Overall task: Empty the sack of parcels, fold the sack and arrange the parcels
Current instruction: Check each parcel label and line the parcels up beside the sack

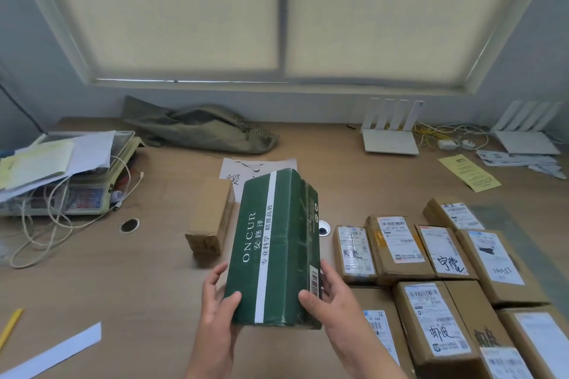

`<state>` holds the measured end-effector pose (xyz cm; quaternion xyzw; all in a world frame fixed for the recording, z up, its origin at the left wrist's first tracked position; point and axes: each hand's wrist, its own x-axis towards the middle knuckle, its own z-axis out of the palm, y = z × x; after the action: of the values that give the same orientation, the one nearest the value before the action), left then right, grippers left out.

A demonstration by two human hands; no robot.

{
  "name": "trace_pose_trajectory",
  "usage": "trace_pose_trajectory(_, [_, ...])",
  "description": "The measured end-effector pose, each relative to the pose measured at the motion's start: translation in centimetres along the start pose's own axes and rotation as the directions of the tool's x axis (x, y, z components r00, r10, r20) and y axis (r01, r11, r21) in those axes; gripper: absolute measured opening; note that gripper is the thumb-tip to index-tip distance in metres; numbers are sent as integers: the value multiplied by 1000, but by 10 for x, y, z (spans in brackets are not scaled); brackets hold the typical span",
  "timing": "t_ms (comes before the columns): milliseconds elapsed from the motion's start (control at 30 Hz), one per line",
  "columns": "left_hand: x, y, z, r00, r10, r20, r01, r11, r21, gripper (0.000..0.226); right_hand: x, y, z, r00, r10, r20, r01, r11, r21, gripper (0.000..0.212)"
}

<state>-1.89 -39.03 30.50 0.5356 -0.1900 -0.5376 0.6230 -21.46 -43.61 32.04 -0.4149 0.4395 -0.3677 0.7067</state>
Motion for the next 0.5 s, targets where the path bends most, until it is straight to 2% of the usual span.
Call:
trace_pose_trajectory(33, [-5, 6, 0, 1000, 6, 28, -7, 1000, 29, 58, -5, -4, 1, 1000, -22, 12, 23, 1000, -14, 72])
trace_pose_trajectory(100, [-14, 16, 3, 998, -3, 65, -4, 995, 103, 68, -13, -10, 3, 999, -49, 7, 49, 998, -45, 52])
trace_pose_trajectory(167, [-20, 22, 6, 996, -41, 80, 26, 983, 180, 73, -20, -13, 4, 998, -58, -13, 57, 998, -27, 42])
trace_pose_trajectory(233, [-25, 26, 10, 993, -92, 67, 74, 968, 240, 72, -26, -16, 5, 998, -52, -29, 52, 999, 7, 41])
trace_pose_trajectory(267, [-28, 26, 12, 992, -109, 57, 91, 961, 261, 66, -28, -16, 5, 998, -51, -34, 52, 998, 22, 44])
trace_pose_trajectory(333, [-35, 25, 18, 991, -111, 76, 88, 961, 261, 35, -33, -17, 6, 999, -36, -21, 37, 997, 62, 49])
trace_pose_trajectory(367, [-39, 26, 22, 990, -112, 84, 90, 968, 234, 27, -36, -17, 7, 1000, -21, -3, 21, 996, 85, 50])
trace_pose_trajectory(500, [-47, 32, 26, 970, -103, 219, 80, 990, 112, 71, -44, -23, 7, 999, 2, 49, -10, 988, 155, 47])
